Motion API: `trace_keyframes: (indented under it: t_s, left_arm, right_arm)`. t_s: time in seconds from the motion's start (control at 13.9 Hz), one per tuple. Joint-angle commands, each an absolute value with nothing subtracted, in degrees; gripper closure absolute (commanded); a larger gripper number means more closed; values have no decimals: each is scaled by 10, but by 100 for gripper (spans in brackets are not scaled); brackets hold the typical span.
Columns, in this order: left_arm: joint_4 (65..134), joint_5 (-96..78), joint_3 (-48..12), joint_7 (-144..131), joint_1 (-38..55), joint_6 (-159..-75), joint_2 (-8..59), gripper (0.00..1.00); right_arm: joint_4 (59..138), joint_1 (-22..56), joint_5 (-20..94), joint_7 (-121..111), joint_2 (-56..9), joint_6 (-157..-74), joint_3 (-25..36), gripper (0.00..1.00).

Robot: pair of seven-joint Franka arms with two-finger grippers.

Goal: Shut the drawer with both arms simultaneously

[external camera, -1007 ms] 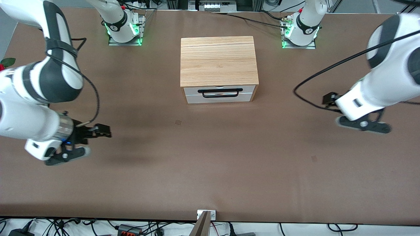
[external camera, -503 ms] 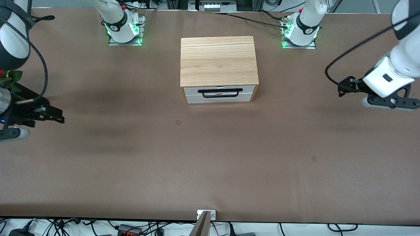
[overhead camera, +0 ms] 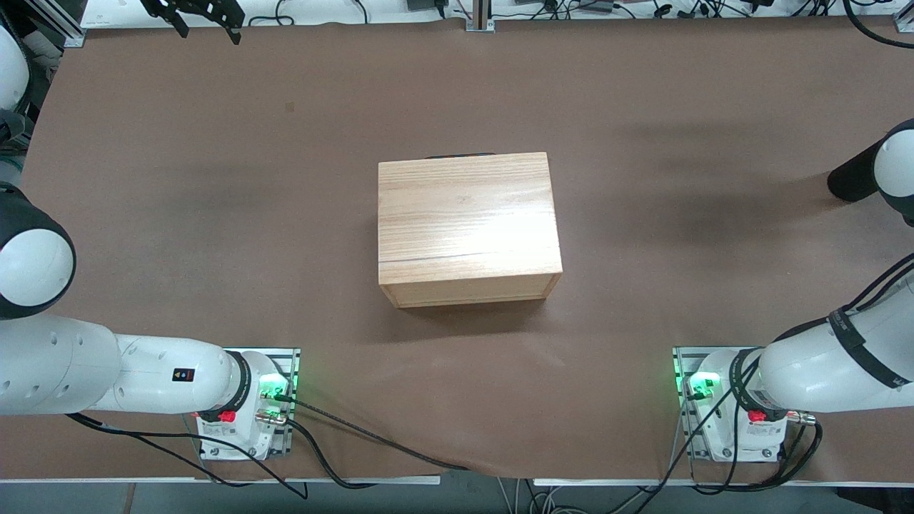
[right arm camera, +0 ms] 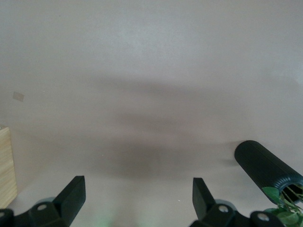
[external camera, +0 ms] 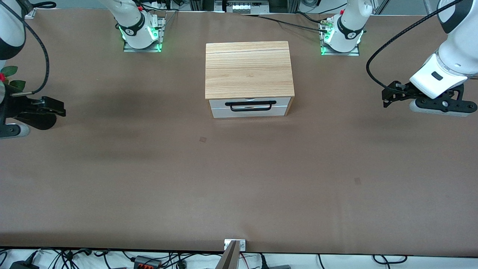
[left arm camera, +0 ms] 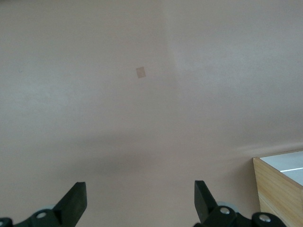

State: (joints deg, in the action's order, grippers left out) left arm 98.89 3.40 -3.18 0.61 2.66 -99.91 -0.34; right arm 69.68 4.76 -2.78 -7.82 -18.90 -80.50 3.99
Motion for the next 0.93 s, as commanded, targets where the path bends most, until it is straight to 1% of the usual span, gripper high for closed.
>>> trace_keyframes:
  t_s: [0.0, 0.14, 0.22, 0.5, 0.65, 0.86]
  left_arm:
    - [1000, 26, -31, 10, 26, -994, -18, 0]
    - [1000, 26, -33, 9, 26, -994, -19, 0]
    - [1000, 26, -34, 10, 26, -994, -19, 0]
    - [998, 26, -37, 10, 27, -991, -20, 0]
    - [985, 26, -37, 10, 28, -983, -18, 0]
    - [983, 27, -36, 10, 28, -976, -17, 0]
  right_arm:
    - [836, 50, -33, -72, -98, -876, 37, 0]
    - [960, 48, -33, -72, -17, -965, 37, 0]
    - [975, 47, -33, -73, -7, -982, 38, 0]
    - [944, 46, -33, -81, -13, -982, 38, 0]
    - [940, 43, -33, -83, -11, -981, 41, 0]
    - [940, 48, -40, -81, -11, -959, 37, 0]
